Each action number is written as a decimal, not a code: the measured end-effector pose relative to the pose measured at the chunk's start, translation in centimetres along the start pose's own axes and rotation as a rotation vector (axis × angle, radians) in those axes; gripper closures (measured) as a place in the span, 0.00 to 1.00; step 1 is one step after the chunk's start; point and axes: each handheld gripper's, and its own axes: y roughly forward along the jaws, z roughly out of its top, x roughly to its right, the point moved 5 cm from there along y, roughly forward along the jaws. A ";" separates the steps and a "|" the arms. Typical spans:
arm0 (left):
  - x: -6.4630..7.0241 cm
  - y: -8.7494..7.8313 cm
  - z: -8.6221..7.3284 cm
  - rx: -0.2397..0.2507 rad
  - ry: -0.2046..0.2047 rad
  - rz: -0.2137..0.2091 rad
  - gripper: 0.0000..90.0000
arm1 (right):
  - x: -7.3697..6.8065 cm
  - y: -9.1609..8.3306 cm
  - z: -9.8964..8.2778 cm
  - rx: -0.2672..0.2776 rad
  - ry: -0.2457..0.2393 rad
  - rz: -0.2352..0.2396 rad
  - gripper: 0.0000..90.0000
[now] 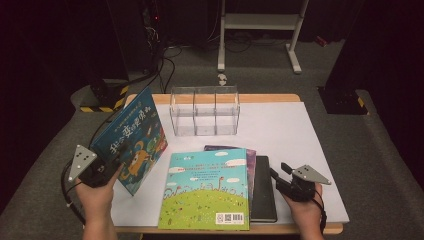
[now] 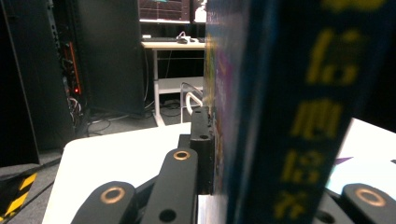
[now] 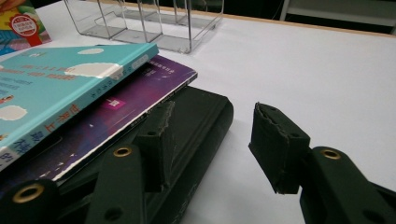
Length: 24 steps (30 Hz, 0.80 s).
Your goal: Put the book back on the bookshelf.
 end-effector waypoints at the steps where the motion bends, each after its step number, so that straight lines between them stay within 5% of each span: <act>1: 0.0 0.0 0.0 0.000 0.006 0.004 0.91 | 0.1 0.1 0.0 -0.003 0.000 0.002 0.55; 6: 0.3 0.3 0.0 -0.009 0.000 0.020 0.91 | 1.1 0.7 0.2 -0.045 -0.039 0.001 0.55; 10: 0.3 0.7 0.3 -0.027 -0.009 0.048 0.92 | 2.4 -0.2 0.0 0.016 0.025 0.016 0.55; 16: 1.4 2.8 1.2 -0.080 0.016 0.080 0.92 | 2.8 -0.6 -0.7 0.018 0.080 0.075 0.56; 24: 3.4 4.5 2.7 -0.106 0.050 0.087 0.93 | 2.9 -0.6 -0.4 0.030 0.090 0.103 0.56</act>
